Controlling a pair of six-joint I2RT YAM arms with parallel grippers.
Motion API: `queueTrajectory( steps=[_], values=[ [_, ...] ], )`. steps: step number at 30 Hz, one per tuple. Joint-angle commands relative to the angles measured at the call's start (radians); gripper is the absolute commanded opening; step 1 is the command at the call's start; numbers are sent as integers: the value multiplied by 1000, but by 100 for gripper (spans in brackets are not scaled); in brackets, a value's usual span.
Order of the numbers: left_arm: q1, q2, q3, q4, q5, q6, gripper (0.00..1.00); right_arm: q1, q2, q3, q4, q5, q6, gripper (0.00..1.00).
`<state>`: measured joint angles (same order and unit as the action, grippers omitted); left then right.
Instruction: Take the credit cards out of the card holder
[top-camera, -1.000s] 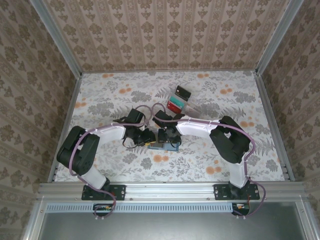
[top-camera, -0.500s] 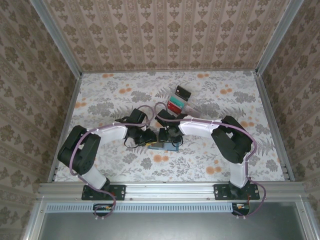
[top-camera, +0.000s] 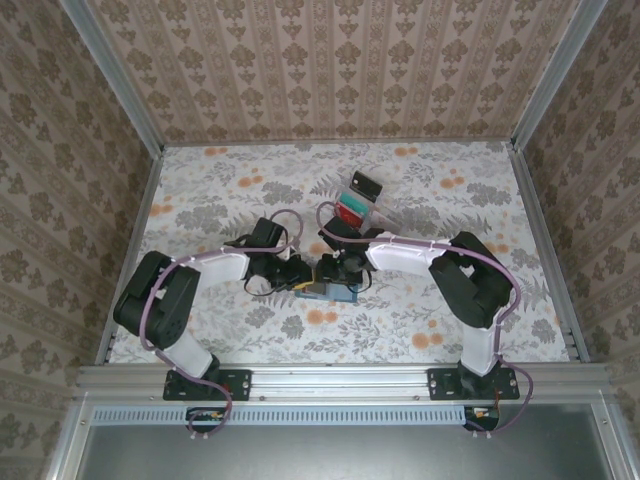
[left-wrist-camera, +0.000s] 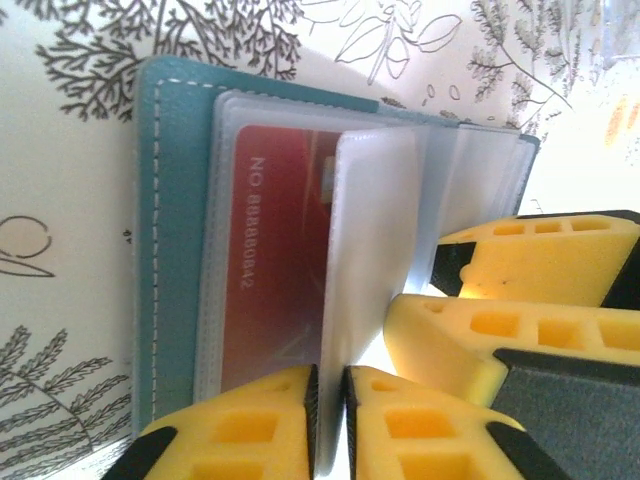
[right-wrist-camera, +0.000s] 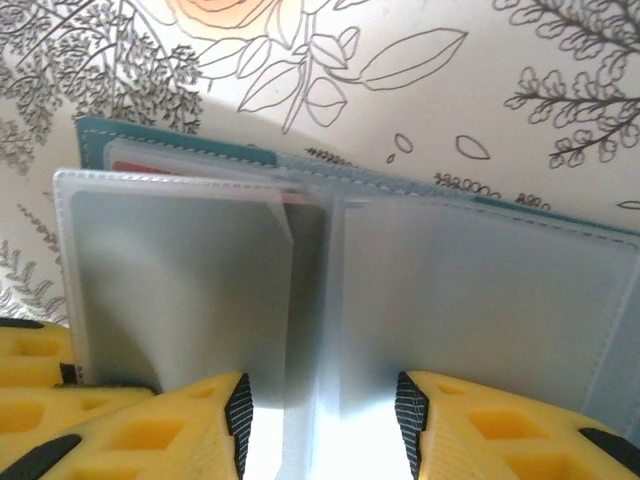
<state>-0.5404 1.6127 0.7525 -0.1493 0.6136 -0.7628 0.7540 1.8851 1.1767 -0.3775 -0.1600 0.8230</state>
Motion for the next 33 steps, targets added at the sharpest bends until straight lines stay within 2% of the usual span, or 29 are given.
queueTrajectory(
  steps=[1,5,9,17,22,27,33],
  values=[
    [8,-29,-13,3,23,13,14,-9,-32,-34,-27,3,14,50],
    [11,-41,-12,-27,-1,23,12,-12,-120,-48,-9,16,5,55],
    [13,-56,-9,-36,-6,20,13,-14,-252,-138,104,59,13,61],
    [-10,-61,25,67,76,-33,37,-16,-457,-244,147,197,26,64],
    [-62,-34,56,161,110,-106,43,-21,-549,-296,135,269,34,65],
    [-104,23,102,199,111,-137,45,-26,-588,-321,131,298,39,65],
    [-88,49,119,96,50,-122,35,-26,-532,-266,111,216,-1,62]
  ],
)
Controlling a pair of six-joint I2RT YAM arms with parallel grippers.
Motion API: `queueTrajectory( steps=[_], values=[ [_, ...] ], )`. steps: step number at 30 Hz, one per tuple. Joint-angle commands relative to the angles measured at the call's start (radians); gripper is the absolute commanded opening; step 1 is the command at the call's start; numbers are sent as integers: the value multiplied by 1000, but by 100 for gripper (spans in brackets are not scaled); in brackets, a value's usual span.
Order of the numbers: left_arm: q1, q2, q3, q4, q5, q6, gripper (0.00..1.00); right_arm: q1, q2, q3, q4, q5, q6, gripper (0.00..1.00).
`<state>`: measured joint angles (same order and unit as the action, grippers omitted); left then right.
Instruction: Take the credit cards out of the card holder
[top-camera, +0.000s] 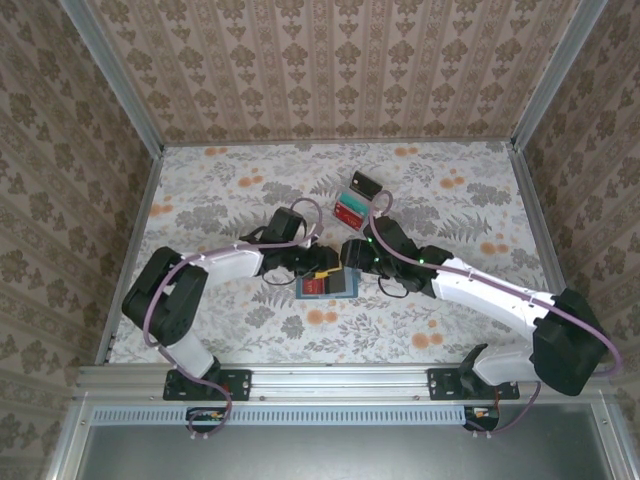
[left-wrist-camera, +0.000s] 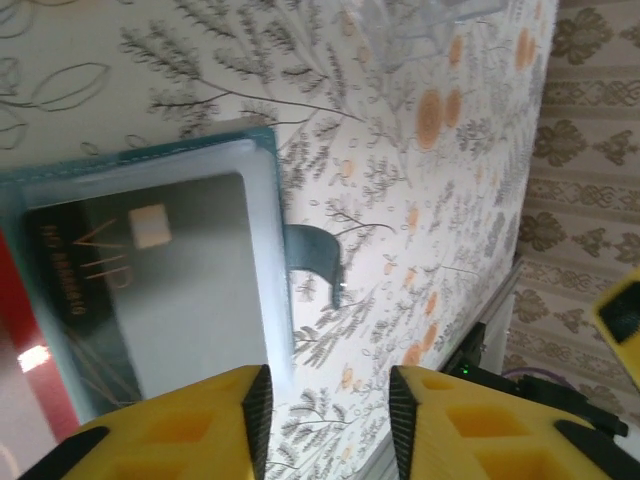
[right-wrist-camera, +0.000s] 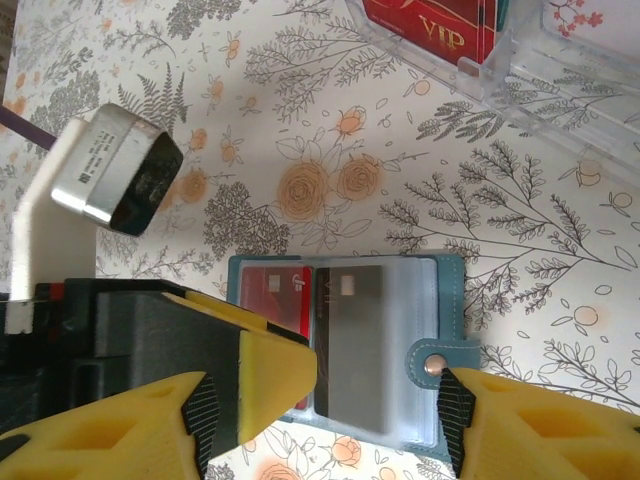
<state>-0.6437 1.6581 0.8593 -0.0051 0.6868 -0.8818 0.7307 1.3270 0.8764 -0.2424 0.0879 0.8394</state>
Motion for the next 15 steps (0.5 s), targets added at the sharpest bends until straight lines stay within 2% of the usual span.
queueTrajectory(
  steps=[1,5,11,15],
  values=[
    [29,-8,4,-66,-35,1,34,-2,40,44,-27,-42,-17,61],
    [76,-75,-17,-165,-109,38,28,-2,103,73,-48,-72,-20,54],
    [98,-93,-40,-179,-114,39,24,5,239,147,-97,-135,-16,33],
    [93,-75,-43,-152,-105,28,23,16,332,214,-160,-162,-42,28]
  ],
)
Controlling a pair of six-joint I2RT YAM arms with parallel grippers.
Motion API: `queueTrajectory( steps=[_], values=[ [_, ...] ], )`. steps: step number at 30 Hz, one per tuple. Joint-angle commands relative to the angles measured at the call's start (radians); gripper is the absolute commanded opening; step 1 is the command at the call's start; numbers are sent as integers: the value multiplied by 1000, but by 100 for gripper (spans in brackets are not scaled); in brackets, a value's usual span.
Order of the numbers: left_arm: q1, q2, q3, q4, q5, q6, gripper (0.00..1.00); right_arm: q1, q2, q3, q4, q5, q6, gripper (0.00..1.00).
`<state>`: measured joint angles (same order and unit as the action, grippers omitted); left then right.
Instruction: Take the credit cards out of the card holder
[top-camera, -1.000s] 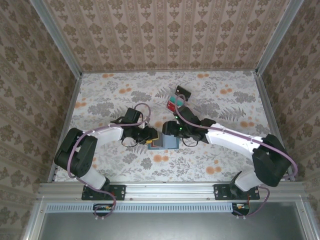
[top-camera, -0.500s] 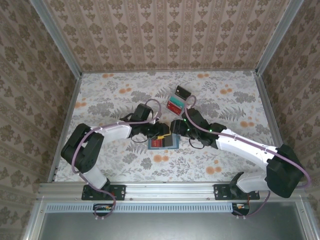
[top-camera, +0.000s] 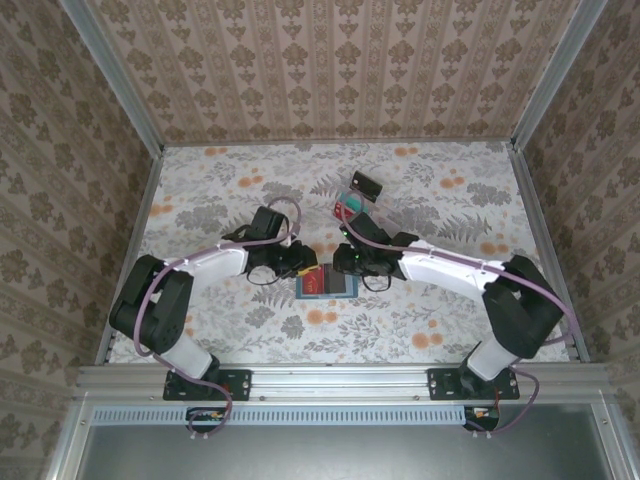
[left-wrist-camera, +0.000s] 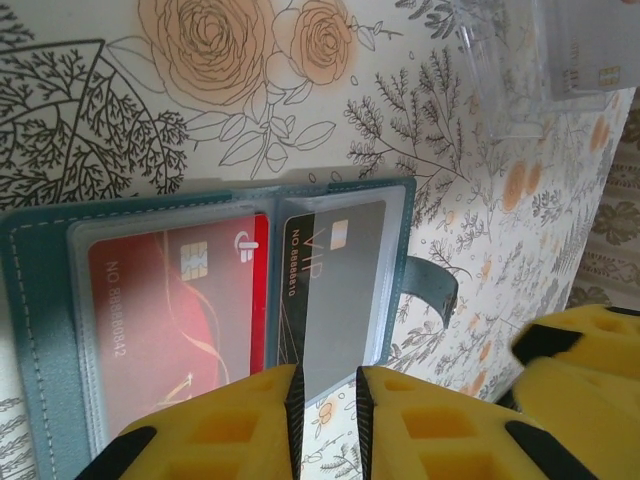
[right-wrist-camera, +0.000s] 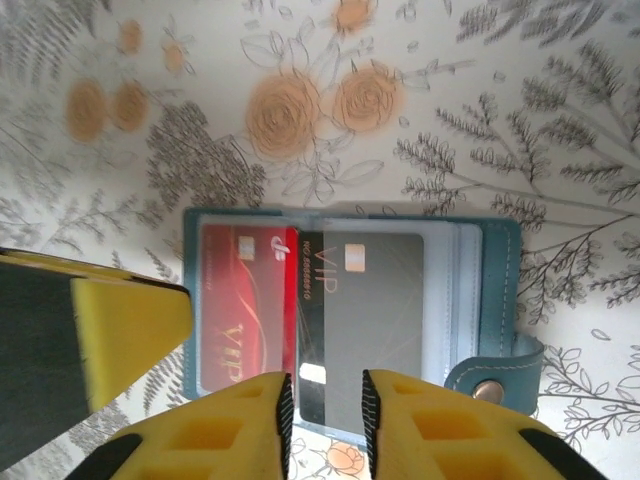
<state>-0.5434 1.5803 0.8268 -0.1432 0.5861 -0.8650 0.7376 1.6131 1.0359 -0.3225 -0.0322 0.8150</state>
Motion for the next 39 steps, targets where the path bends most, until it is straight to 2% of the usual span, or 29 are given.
queueTrajectory(
  steps=[1,5,11,17,33,39],
  values=[
    [-10,10,-7,-9,2,10,23,12,76,79,-101,-59,-31,26],
    [-27,38,5,6,16,8,23,28,149,127,-155,-57,-34,24],
    [-48,67,12,23,21,-2,23,24,171,133,-201,8,-17,21],
    [-58,109,18,56,50,-9,26,14,178,106,-194,13,-1,18],
    [-70,130,12,76,39,-26,29,-7,221,67,-167,-25,13,22],
    [-70,135,19,27,-4,-14,30,-9,234,62,-168,-30,16,22]
  ],
)
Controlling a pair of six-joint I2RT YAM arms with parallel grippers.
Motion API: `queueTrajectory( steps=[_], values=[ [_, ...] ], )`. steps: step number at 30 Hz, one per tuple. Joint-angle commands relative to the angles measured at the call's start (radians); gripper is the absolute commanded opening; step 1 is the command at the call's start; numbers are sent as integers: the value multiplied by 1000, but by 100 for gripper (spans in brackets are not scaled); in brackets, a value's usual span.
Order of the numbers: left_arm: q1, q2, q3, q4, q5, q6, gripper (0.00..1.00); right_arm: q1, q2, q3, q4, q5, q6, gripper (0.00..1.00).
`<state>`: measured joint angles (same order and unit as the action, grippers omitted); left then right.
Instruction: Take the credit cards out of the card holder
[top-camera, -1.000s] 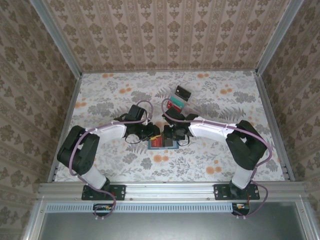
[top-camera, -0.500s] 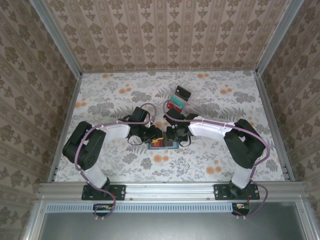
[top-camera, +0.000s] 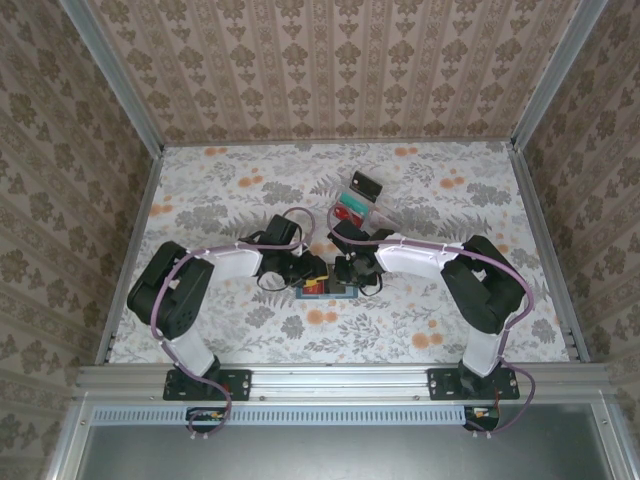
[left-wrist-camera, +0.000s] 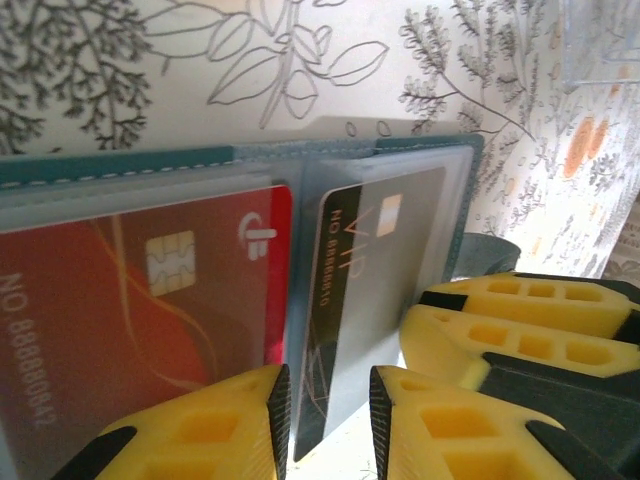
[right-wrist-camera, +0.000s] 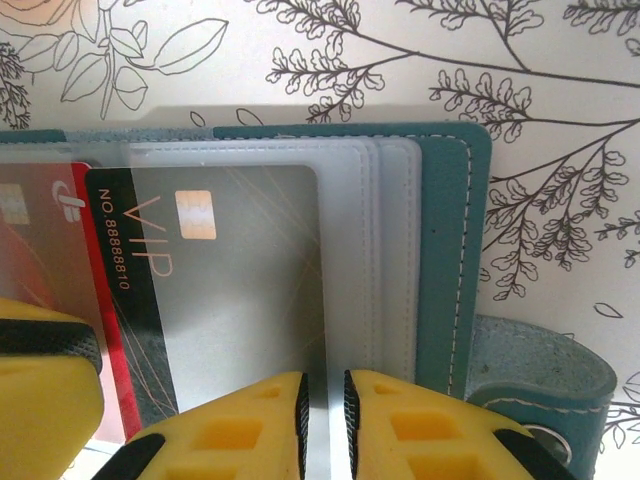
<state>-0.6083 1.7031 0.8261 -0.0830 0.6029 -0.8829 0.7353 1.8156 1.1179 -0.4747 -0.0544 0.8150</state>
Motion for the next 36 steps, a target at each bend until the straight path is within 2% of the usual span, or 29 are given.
queueTrajectory(
  steps=[1,12,24,28,36],
  values=[
    [-5,14,20,-28,-16,2,30,-7,32,-20,-15,-7,16,22],
    [-14,41,46,-62,-26,30,29,-17,43,-28,15,-66,10,22],
    [-9,35,46,-27,25,44,26,-25,64,-19,6,-79,1,21],
    [1,16,38,4,71,53,19,-25,70,-16,-1,-70,-3,22],
    [13,-30,2,17,81,70,14,-26,88,-15,-11,-47,-4,22]
  ],
)
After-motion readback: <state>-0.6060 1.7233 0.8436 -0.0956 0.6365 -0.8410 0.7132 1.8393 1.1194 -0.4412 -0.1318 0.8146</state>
